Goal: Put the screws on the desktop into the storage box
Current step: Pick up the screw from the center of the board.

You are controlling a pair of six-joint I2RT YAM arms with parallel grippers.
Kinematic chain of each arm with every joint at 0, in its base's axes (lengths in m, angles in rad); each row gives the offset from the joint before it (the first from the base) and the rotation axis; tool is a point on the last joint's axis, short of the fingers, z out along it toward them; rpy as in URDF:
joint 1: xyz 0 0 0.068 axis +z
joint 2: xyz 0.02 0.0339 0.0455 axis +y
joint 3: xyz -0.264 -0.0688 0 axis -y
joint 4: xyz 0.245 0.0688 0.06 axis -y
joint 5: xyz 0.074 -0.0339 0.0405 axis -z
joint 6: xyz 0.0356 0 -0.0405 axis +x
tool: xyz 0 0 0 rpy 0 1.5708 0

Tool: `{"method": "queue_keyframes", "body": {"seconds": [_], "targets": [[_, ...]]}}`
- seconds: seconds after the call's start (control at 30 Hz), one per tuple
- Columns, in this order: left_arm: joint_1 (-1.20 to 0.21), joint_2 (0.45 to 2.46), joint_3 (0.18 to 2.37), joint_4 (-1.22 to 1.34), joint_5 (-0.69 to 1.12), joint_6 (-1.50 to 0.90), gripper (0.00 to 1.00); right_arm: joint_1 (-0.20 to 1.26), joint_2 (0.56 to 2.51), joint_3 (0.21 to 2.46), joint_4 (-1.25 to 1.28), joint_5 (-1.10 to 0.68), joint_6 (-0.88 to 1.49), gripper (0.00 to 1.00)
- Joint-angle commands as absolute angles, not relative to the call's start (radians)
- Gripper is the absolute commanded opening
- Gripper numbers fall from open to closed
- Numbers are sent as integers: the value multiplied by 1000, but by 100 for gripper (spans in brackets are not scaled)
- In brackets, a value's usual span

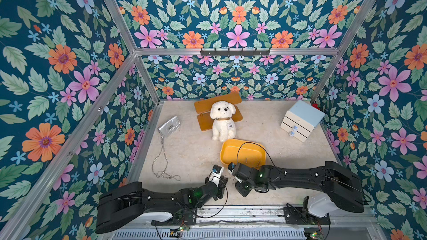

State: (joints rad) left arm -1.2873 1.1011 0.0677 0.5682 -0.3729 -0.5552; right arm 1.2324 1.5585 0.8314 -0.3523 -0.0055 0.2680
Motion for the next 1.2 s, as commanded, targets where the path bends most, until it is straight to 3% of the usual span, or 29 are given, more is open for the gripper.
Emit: {"method": "queue_keyframes", "body": {"seconds": [0.0, 0.37, 1.17], "targets": [[-1287, 1099, 61, 572, -390, -563, 31, 1233, 1575, 840, -374, 33, 278, 32], [-1287, 1100, 59, 579, -388, -557, 31, 1234, 1615, 846, -400, 55, 285, 30], [-1287, 1142, 77, 592, -370, -546, 31, 1234, 1609, 852, -419, 74, 291, 14]]}}
